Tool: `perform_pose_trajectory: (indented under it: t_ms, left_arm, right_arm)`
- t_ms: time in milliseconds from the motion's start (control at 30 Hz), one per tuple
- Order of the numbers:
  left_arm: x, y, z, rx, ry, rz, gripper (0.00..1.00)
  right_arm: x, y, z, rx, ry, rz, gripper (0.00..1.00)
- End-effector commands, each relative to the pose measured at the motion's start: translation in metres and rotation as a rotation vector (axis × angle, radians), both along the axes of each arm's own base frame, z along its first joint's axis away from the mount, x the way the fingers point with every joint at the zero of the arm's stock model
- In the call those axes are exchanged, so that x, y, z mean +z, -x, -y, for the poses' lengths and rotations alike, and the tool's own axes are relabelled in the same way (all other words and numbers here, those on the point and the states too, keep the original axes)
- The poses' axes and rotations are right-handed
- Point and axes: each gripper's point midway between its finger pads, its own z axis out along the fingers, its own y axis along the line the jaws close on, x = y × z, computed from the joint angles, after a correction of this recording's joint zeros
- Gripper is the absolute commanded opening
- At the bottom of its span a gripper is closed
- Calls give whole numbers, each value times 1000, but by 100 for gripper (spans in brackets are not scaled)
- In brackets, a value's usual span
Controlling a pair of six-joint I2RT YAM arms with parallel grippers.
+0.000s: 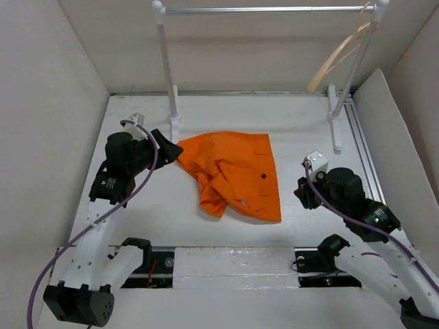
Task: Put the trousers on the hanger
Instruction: Flatten out the trousers at the center of the board.
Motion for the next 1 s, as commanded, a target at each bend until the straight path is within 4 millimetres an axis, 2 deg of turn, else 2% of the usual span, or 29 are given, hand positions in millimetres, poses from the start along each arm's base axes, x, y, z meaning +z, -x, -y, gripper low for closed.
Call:
perform_pose_trajectory:
  t_ms: [0, 33, 100, 133, 167, 200, 233, 267, 333, 400, 433, 500, 533, 567, 600, 633, 667, 700, 733, 767, 800, 833, 867, 900, 933, 967]
  left_arm:
    - [-30, 18, -1, -19, -14, -48, 59]
    - [-31, 26, 5, -64, 6, -18, 49]
    - [-50, 37, 14, -115, 46, -41, 42]
    - [-71, 46, 16, -117, 46, -89, 38]
    - [-78, 47, 12, -95, 35, -98, 37]
    - [-80, 47, 9, -73, 31, -97, 37]
    - [-76, 46, 10, -67, 52, -65, 44]
    - [-77, 45, 10, -65, 57, -66, 47]
    - [-96, 39, 7, -41, 37, -127, 48]
    - [-110, 31, 3, -20, 2, -175, 47]
    - [-113, 12, -14, 76, -76, -184, 46]
    - [-106, -9, -28, 145, -147, -157, 47]
    - [-75, -40, -27, 186, -168, -82, 51]
    - [-74, -40, -27, 189, -164, -83, 51]
    - [-36, -57, -16, 235, -212, 12, 52]
    - [-41, -65, -1, 234, -290, -8, 53]
    - [-38, -69, 15, 244, -365, 14, 54]
    - [-6, -70, 36, 319, -416, 82, 54]
    - [-32, -64, 37, 325, -495, -27, 50]
    - [-27, -61, 43, 333, -448, -39, 49]
    - [-49, -48, 51, 301, -378, -102, 49]
    - [-30, -40, 56, 282, -238, -35, 50]
    - [-38, -27, 61, 246, -172, -44, 52]
    - [-81, -3, 58, 205, -157, -123, 53]
    - [-81, 12, 52, 234, -61, -142, 53]
    - [-95, 25, 48, 232, -44, -182, 54]
  right_arm:
    - [-15, -1, -10, -35, -66, -70, 33]
    - [-26, 1, -11, -33, -62, -96, 3]
    - [-36, 2, -20, -11, -92, -134, 0]
    - [-48, 4, -21, -14, -87, -164, 0]
    - [-51, 2, -25, -10, -99, -168, 0]
    - [-59, 1, -26, -23, -103, -192, 4]
    - [-65, 1, -28, -30, -108, -205, 30]
    - [-74, 0, -34, -18, -126, -218, 43]
    - [-86, -3, -39, -14, -131, -245, 68]
    - [-95, -6, -45, -13, -140, -262, 72]
    - [-102, -9, -46, -20, -124, -282, 73]
    - [-103, -19, -46, -44, -108, -271, 72]
    - [-107, -26, -48, -56, -90, -279, 73]
    - [-107, -26, -48, -55, -89, -279, 73]
    - [-105, -30, -50, -56, -90, -276, 73]
    - [-104, -36, -49, -64, -90, -269, 73]
    - [-109, -38, -48, -71, -63, -282, 73]
    - [-108, -42, -45, -89, -59, -282, 73]
    - [-102, -47, -45, -90, -59, -273, 73]
    - [-103, -50, -42, -98, -49, -276, 73]
    - [-104, -51, -40, -107, -47, -283, 74]
    - [-105, -49, -40, -101, -43, -292, 74]
    - [-107, -48, -39, -99, -51, -304, 75]
    - [-109, -47, -38, -100, -65, -315, 75]
    - [-117, -41, -39, -90, -69, -337, 75]
    - [-119, -35, -42, -76, -92, -354, 76]
